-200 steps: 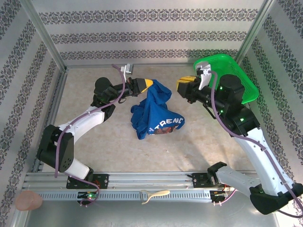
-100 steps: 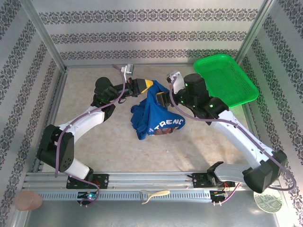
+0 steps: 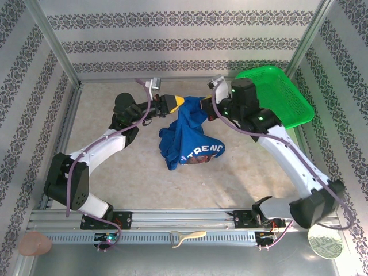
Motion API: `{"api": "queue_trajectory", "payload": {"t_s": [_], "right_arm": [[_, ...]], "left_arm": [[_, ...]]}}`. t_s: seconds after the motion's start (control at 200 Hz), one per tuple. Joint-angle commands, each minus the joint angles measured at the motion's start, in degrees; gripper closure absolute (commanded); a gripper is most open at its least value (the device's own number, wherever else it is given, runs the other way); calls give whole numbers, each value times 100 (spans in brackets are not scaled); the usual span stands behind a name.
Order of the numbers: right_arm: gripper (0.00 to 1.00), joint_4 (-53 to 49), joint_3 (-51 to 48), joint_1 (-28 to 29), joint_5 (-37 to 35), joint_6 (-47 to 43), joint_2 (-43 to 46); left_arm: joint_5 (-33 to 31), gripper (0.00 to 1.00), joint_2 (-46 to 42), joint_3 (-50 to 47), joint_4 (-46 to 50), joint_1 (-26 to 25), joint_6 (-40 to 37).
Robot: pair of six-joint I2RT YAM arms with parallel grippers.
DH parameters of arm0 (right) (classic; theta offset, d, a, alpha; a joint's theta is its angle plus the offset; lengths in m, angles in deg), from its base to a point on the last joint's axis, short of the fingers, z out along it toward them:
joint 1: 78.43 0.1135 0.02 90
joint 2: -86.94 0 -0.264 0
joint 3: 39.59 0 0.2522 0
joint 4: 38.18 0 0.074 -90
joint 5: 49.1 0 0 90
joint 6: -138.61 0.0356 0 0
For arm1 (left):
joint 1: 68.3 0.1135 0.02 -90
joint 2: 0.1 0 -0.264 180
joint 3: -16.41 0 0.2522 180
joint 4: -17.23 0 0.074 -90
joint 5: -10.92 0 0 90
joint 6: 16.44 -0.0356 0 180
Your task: Fold the inside-out t-shirt
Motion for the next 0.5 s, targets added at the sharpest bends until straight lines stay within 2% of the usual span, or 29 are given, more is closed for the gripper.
{"api": "queue_trajectory", "payload": {"t_s": [0.0, 0.045, 0.1, 0.22, 0.295, 0.38, 0.5], "right_arm": [[100, 693, -378, -205, 1763, 758, 705], [100, 1108, -602, -280, 2226, 1113, 834], [100, 1474, -817, -324, 2448, 1480, 897], [100, 1921, -1186, -389, 2356, 1852, 946], [100, 2022, -1312, -400, 2250, 2006, 915], [100, 2035, -1449, -402, 2078, 2096, 925], [100, 1962, -1583, -405, 1819, 2159, 977]], "left_arm": [[-431, 55, -140, 138, 363, 342, -319], [-420, 48, -82, 209, 374, 432, -318], [-347, 46, -63, 273, 346, 477, -291], [-317, 45, -369, 94, 604, 429, -457], [-405, 45, -818, -101, 1271, 314, -949], [-810, 44, -1359, -198, 2548, -81, -1896], [-1775, 44, -1834, -188, 4032, -1028, -3160]]}}
